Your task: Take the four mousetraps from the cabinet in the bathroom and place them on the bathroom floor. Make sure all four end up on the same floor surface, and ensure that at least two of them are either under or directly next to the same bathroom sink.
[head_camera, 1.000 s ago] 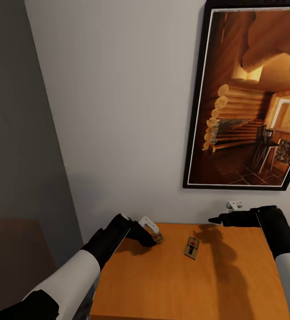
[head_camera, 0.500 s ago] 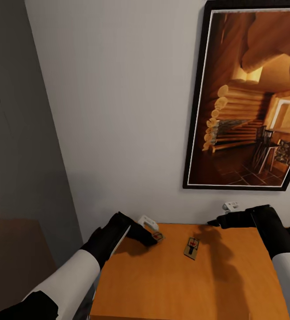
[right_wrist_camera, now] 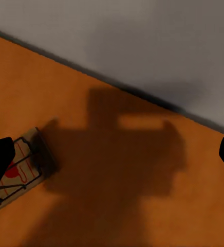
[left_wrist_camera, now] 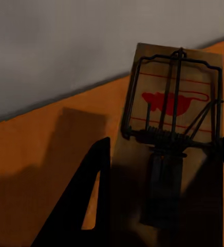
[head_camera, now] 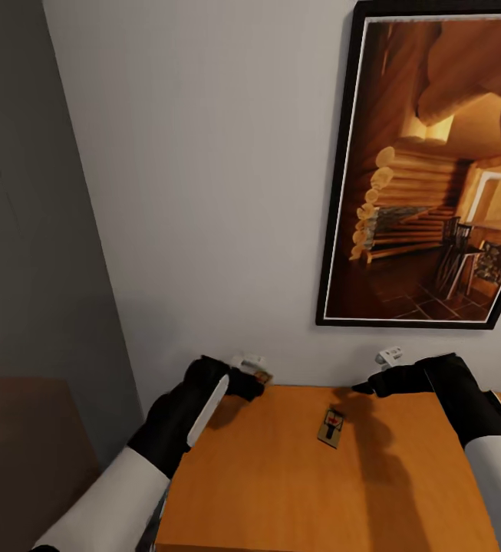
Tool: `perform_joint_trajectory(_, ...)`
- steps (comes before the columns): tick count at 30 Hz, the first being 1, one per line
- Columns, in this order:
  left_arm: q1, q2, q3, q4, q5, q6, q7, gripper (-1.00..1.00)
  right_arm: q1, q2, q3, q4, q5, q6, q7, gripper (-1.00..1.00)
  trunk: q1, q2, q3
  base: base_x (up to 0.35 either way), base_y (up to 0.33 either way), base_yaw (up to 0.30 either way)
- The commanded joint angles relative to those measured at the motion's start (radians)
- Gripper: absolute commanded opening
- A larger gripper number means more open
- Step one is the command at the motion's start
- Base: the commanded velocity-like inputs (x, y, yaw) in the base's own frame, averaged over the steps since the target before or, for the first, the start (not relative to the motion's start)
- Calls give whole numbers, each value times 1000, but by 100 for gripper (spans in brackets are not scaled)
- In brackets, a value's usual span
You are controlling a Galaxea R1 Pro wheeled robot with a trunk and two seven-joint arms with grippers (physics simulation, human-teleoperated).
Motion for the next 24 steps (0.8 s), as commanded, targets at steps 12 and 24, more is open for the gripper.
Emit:
perform_joint_trajectory(12, 38, 0, -45, -106, 423, 25, 475, -100, -1, 0, 113, 2, 9, -85, -3, 100, 0, -1, -2, 0, 0, 0)
perform_joint_trajectory(24, 39, 0, -151, -183, 876, 9, 959, -100, -1, 0, 122, 22, 14, -81, -5, 100, 0, -1, -2, 0, 0, 0)
